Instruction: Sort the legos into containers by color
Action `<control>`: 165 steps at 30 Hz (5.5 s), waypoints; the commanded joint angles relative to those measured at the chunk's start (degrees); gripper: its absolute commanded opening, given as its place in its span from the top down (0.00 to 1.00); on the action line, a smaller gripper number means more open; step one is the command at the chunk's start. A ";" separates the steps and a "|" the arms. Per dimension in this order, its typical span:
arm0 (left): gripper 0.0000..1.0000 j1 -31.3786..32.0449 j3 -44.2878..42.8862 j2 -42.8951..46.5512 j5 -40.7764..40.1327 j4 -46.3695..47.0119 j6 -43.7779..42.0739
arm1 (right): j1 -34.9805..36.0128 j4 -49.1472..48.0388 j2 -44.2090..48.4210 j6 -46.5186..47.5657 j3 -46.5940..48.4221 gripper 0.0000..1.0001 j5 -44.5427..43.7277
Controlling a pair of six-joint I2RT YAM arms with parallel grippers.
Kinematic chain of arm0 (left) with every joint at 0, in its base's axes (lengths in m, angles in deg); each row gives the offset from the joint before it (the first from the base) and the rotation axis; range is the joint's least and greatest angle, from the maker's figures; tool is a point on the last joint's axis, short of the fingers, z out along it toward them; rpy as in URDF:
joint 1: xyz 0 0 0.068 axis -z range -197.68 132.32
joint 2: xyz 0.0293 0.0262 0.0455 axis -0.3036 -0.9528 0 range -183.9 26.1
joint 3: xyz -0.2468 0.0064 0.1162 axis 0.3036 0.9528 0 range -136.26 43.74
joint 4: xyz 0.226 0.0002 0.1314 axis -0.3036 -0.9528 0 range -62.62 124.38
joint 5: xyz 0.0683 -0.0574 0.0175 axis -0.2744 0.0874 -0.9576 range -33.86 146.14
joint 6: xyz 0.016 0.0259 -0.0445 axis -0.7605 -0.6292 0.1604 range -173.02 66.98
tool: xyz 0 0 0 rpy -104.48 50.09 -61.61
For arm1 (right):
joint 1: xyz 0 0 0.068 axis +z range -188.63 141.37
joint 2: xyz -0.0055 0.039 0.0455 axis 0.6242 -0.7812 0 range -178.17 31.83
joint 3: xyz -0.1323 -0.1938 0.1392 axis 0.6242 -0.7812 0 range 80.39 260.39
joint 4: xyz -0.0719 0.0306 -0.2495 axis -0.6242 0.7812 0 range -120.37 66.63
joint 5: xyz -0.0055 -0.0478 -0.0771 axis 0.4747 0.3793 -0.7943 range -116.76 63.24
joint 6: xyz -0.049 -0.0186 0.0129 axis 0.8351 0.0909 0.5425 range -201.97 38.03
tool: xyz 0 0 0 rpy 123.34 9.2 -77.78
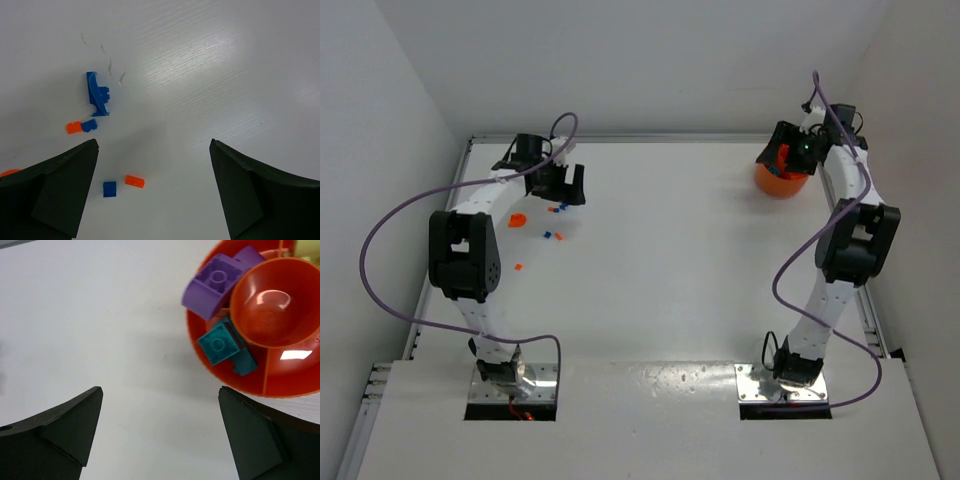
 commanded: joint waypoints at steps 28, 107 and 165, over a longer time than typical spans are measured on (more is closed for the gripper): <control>0.31 -6.83 4.51 5.85 -4.11 -3.74 -7.13 | 21.16 -0.67 15.16 17.77 -6.98 0.01 -2.48; 1.00 3.81 -10.60 -7.34 63.65 -13.84 -0.27 | 28.80 -28.71 6.98 -4.91 -10.50 0.35 38.90; 0.01 -1.89 -3.14 7.68 19.98 8.92 20.38 | 3.86 -7.28 22.02 -4.38 -16.93 1.00 -14.77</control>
